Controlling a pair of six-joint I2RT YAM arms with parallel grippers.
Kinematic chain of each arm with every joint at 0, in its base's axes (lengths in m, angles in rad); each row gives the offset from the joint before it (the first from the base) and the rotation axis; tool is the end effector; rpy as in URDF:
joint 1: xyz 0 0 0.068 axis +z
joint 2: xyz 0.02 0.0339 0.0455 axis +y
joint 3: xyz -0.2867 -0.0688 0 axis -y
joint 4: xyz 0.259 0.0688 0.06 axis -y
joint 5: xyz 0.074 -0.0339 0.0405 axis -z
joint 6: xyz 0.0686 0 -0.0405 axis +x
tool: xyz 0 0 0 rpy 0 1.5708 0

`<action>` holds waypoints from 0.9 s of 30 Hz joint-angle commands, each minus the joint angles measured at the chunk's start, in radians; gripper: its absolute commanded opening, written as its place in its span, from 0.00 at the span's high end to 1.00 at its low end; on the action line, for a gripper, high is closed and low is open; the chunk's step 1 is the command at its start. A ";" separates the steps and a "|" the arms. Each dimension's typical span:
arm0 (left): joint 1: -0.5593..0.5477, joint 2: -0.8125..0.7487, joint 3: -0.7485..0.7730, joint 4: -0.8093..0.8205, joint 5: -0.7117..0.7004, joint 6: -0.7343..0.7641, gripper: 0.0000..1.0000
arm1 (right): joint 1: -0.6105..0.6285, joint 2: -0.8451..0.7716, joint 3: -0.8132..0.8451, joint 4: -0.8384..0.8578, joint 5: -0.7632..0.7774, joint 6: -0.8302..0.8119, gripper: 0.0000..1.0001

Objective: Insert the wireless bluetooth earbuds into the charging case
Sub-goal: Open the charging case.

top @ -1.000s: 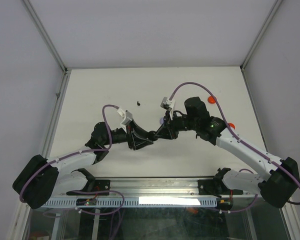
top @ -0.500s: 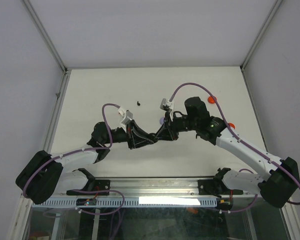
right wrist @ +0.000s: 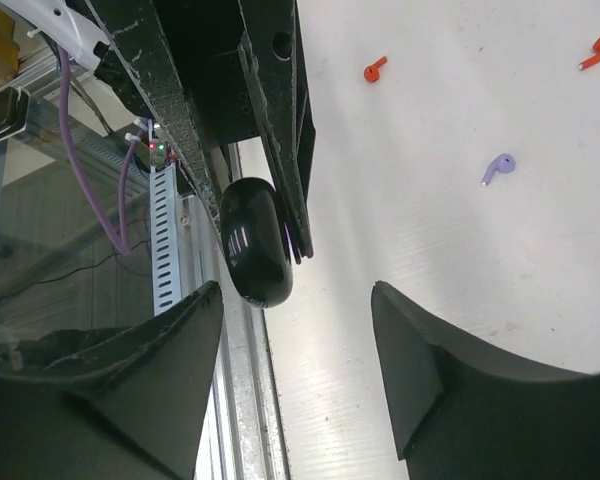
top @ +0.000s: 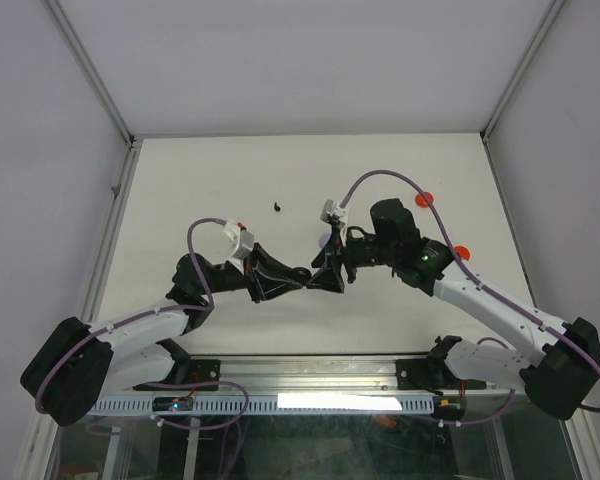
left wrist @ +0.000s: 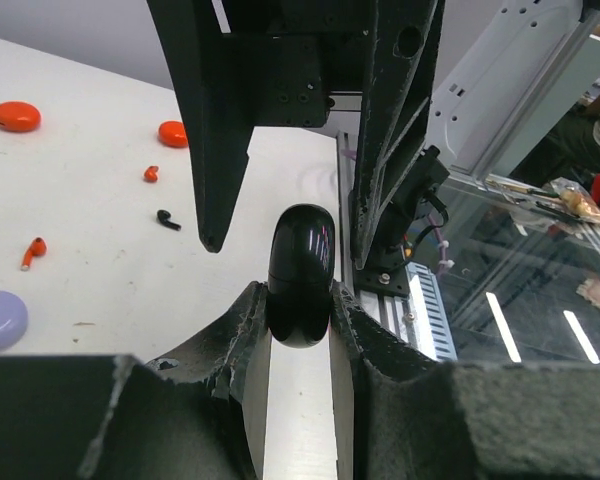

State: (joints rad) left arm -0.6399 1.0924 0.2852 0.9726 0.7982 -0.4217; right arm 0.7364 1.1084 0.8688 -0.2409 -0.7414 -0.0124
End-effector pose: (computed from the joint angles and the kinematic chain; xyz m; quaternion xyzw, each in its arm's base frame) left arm 0.1557 -0.1771 0.2425 0.3596 0.5597 -0.5725 0.4792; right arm 0.1678 0.2146 0.3093 -0.4663 0.6731 0.4608 0.3423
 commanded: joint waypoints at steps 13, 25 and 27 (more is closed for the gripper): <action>0.000 0.025 -0.062 0.275 -0.013 0.003 1.00 | 0.068 -0.070 -0.057 0.240 0.140 0.023 0.32; 0.000 -0.003 -0.105 0.274 0.035 0.062 1.00 | 0.068 -0.110 -0.057 0.229 0.305 0.028 0.30; 0.001 -0.018 -0.117 0.273 0.028 0.073 1.00 | 0.068 -0.115 -0.055 0.226 0.314 0.034 0.30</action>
State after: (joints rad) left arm -0.6399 1.1152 0.1860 1.1965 0.7929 -0.3992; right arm 0.8085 1.0264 0.8032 -0.0643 -0.5003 0.0101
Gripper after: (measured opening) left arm 0.251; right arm 0.698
